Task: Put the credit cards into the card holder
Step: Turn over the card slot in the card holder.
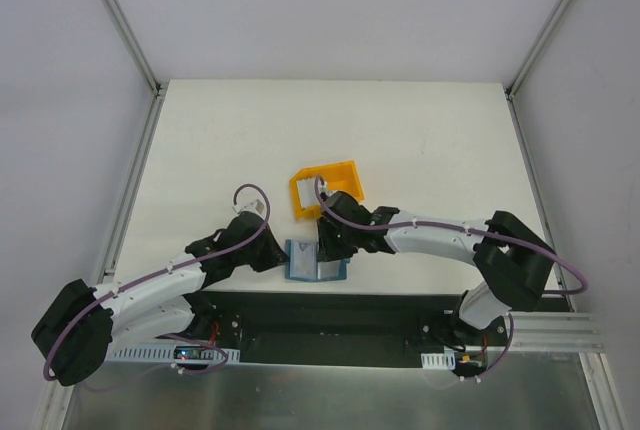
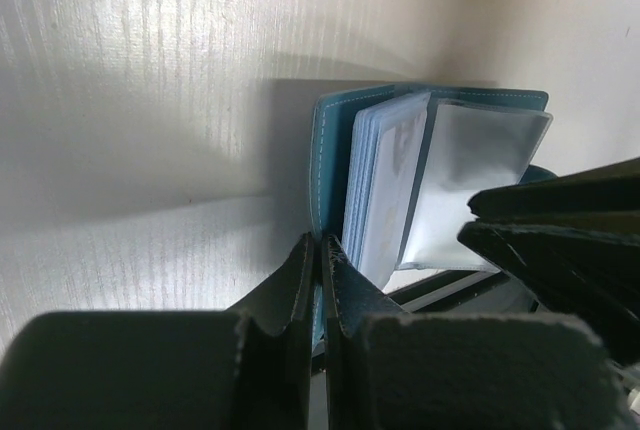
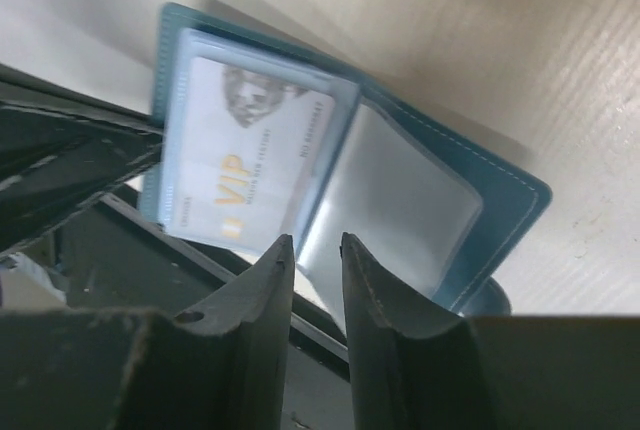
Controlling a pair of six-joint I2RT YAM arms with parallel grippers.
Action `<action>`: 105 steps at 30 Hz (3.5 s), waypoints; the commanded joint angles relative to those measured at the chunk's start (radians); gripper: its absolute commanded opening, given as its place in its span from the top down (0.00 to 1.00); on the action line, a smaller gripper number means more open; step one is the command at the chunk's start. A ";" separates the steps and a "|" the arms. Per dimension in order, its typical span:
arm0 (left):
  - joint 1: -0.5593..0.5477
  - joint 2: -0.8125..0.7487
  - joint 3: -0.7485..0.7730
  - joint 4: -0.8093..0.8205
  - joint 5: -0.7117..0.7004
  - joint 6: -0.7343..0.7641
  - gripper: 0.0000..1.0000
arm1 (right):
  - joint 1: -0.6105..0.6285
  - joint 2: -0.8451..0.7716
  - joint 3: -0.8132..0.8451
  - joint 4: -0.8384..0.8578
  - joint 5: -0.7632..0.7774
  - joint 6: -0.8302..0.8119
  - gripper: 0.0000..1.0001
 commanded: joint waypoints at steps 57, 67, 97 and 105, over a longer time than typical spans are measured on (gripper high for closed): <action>-0.008 -0.031 0.094 -0.060 0.063 0.041 1.00 | 0.006 -0.090 -0.091 0.036 0.113 0.085 0.67; -0.008 -0.043 0.061 -0.061 0.058 0.023 1.00 | 0.008 -0.130 -0.097 0.051 0.098 0.082 0.63; -0.006 -0.024 0.068 -0.061 0.058 0.023 1.00 | 0.011 -0.159 -0.116 0.122 0.029 0.112 0.55; -0.008 -0.024 0.067 -0.061 0.055 0.023 1.00 | 0.013 -0.174 -0.123 0.134 0.029 0.115 0.54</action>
